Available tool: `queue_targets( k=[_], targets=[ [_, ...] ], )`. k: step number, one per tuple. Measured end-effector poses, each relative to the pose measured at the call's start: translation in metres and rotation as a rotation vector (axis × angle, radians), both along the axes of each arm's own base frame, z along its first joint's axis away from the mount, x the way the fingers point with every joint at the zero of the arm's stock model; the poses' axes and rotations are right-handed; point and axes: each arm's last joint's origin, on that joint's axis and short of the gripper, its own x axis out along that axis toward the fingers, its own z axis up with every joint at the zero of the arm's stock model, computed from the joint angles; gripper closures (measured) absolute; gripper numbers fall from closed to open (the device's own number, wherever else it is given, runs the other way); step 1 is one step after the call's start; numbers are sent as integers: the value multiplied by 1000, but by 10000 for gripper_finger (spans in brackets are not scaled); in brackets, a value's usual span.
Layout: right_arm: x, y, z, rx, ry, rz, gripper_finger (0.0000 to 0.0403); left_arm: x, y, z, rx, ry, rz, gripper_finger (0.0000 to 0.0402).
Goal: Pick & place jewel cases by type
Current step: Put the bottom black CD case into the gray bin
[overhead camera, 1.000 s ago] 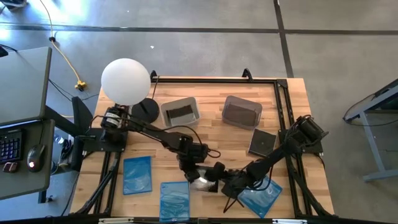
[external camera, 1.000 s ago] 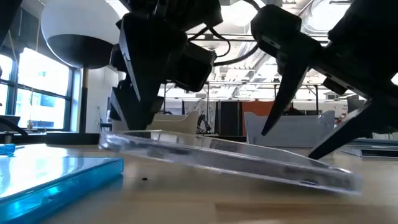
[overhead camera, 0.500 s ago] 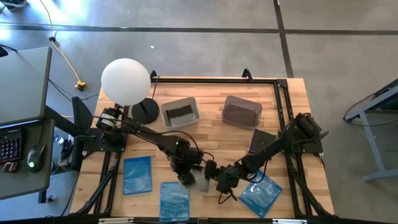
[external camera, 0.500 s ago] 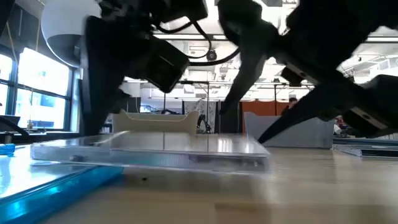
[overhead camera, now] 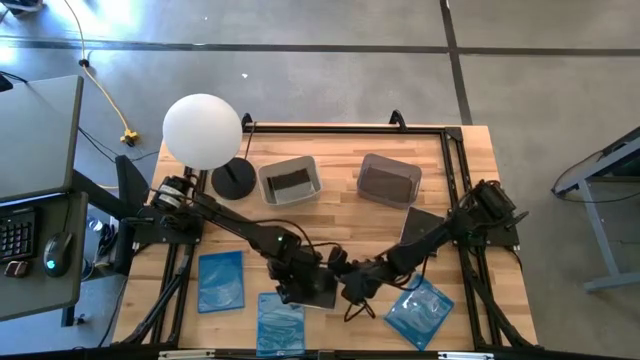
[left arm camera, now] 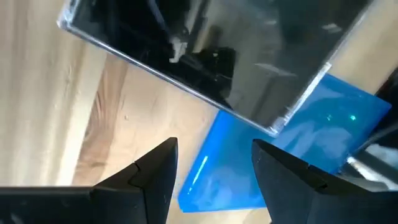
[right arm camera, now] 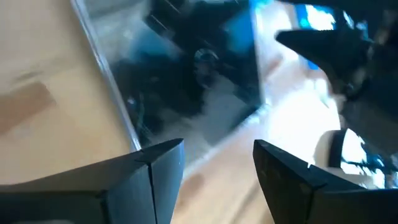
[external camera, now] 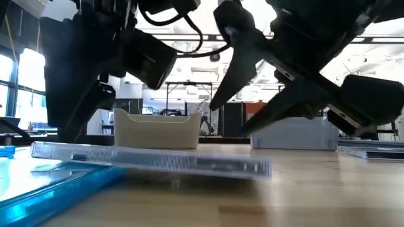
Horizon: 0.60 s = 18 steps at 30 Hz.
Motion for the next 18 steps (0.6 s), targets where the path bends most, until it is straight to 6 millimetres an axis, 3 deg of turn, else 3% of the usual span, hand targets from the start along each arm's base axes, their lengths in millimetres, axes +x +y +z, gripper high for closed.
queue_targets(
  k=[7, 12, 18],
  targets=[
    [-13, 0, 31, 50, -64, -104, 215, 0, -1, 22, -35, -108, -90, 200],
    [-18, -26, 56, 331, -13, -256, 215, 7, -8, 49, 12, -331, -321, 200],
    [-11, -61, 70, 692, 78, -355, 215, 4, -21, 55, 165, -425, -473, 200]
  ],
)
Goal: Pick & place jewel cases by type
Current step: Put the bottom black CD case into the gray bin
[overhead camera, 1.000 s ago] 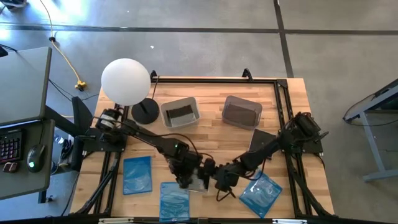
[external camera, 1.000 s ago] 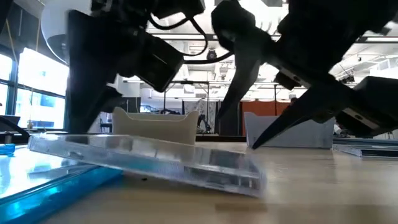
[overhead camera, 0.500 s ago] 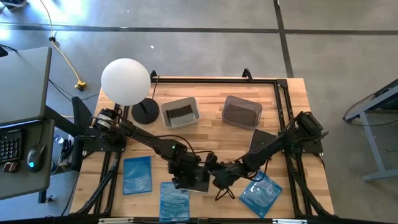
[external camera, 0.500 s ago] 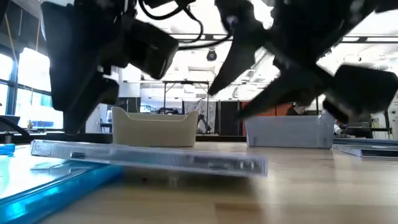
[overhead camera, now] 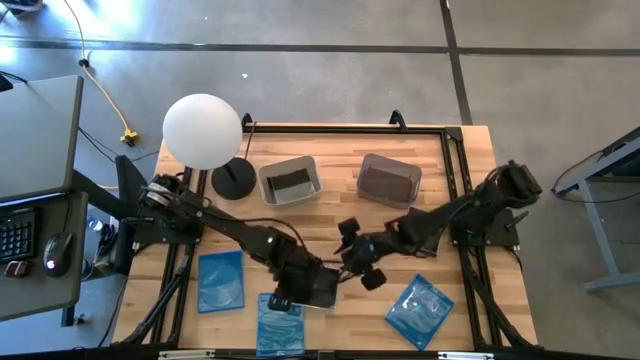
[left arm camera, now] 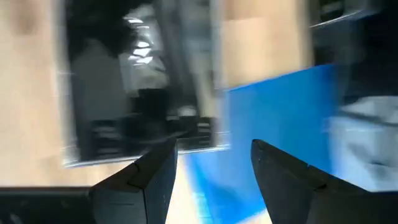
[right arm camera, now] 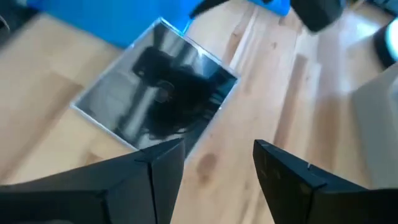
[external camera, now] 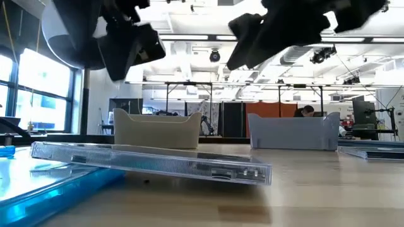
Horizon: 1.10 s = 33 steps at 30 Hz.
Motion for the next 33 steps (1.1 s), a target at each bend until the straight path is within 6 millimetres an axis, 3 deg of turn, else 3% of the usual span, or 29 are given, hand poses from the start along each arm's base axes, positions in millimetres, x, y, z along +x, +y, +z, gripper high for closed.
queue_targets(
  k=[8, 10, 15, 19, 33],
  targets=[
    [12, -46, -4, 287, 87, -39, 215, -17, -43, -7, 384, -225, 10, 200],
    [14, -54, -3, 340, 94, -55, 215, -13, -57, -8, 398, -329, 54, 200],
    [18, -70, -8, 401, 110, -128, 215, -11, -81, -24, 393, -396, 42, 200],
    [23, -74, -16, 482, 141, -132, 215, -6, -88, -40, 381, -402, 56, 200],
    [26, -76, -27, 572, 209, -123, 215, 6, -109, -56, 458, -408, 115, 200]
  ],
)
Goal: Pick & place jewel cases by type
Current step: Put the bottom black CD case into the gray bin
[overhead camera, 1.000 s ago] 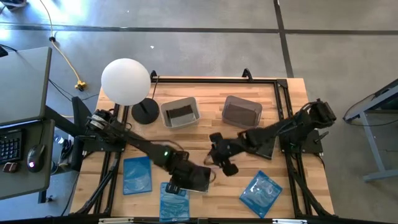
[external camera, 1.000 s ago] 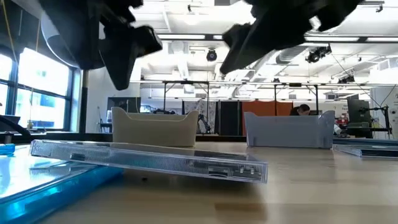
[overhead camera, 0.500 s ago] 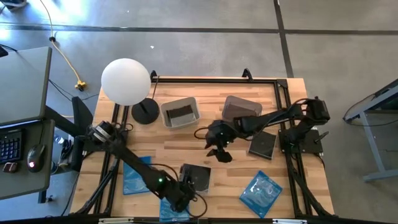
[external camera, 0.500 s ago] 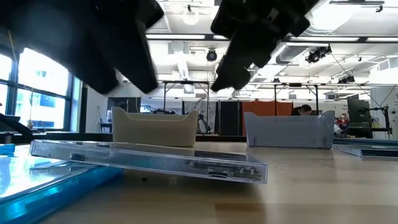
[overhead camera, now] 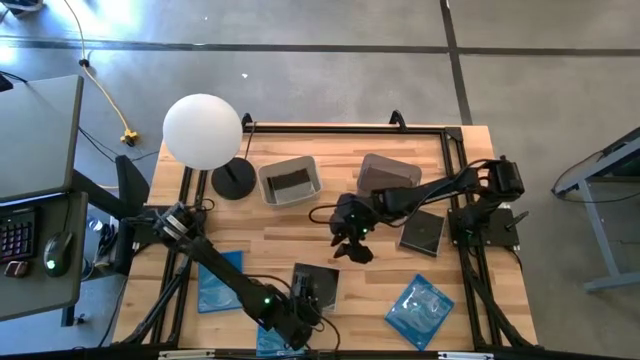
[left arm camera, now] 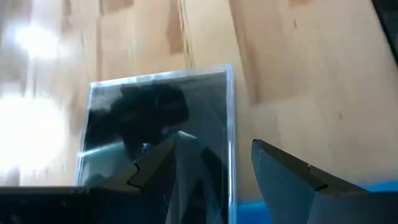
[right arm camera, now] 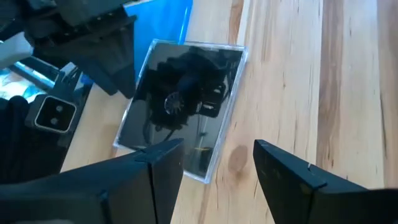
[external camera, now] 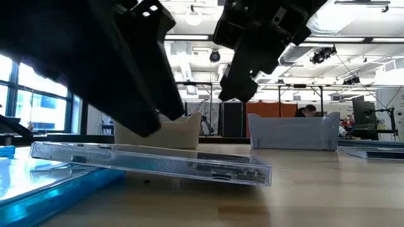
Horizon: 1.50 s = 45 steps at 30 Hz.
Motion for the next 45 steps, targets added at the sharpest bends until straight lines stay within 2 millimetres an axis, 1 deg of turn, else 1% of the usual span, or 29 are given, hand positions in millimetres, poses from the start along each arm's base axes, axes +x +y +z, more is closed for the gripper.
queue_targets(
  k=[1, 4, 6, 8, 10, 12, 14, 19, 24, 29, 32, 40, 45],
  targets=[
    [0, -1, -1, 7, 12, 3, 215, 4, -3, 0, -1, -19, 8, 200],
    [2, -1, -8, 39, 23, 28, 215, 1, -6, 1, 66, -9, 24, 200],
    [3, -1, -15, 42, 49, 27, 215, 6, -10, 0, 31, -38, 43, 200],
    [6, -1, -21, 45, 56, 16, 215, 4, -9, -4, 38, -10, 53, 200],
    [7, -2, -26, 49, 67, 14, 215, 10, -14, -7, -10, -35, 62, 200],
    [9, -4, -29, 50, 66, 9, 215, 6, -14, -12, 28, -7, 65, 200],
    [10, -6, -31, 54, 69, 1, 215, 6, -17, -16, 16, -9, 70, 200],
    [13, -8, -42, 98, 83, 27, 215, 2, -14, -18, 37, 13, 104, 200],
    [15, -8, -47, 99, 87, 27, 215, 0, -11, -20, 72, 36, 111, 200],
    [17, -8, -52, 116, 80, 39, 215, 0, -12, -25, 67, 59, 108, 200],
    [19, -5, -56, 108, 78, 24, 215, 0, -12, -27, 64, 58, 109, 200],
    [23, 6, -78, 102, 106, 40, 215, -2, -10, -28, 99, 73, 113, 200],
    [28, 11, -87, 157, 85, 75, 215, -2, -9, -28, 111, 81, 117, 200]
  ],
)
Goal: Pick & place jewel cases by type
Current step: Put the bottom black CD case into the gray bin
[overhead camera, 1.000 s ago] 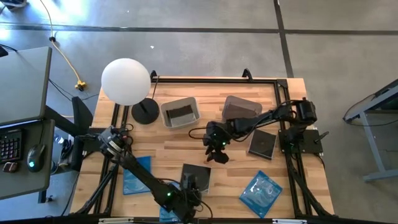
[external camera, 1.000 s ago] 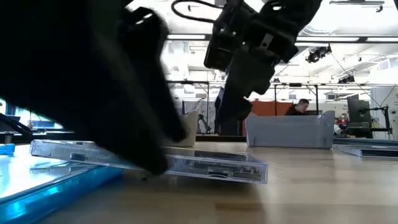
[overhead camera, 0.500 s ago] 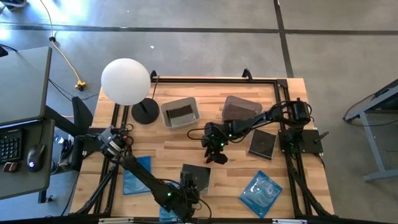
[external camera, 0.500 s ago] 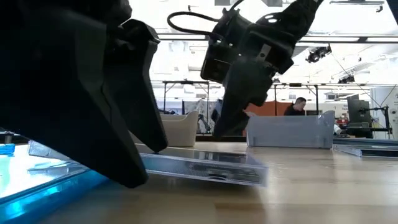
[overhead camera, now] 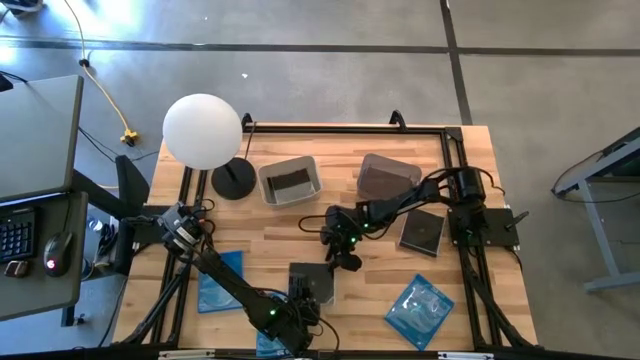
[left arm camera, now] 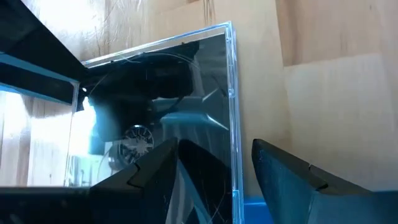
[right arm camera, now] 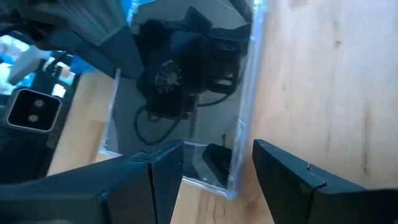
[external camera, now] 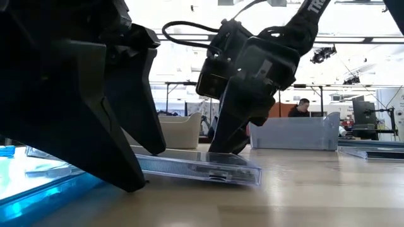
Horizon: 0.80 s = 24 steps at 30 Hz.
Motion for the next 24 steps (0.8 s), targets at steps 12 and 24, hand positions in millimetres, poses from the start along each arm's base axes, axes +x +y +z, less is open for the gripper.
queue_targets(
  k=[12, 24],
  targets=[
    [0, 12, 1, 28, -20, 42, 215, -2, 3, -1, 47, 13, 9, 200],
    [-3, 32, 1, 35, -24, 93, 215, 1, 2, 2, 40, -12, 11, 200]
  ],
)
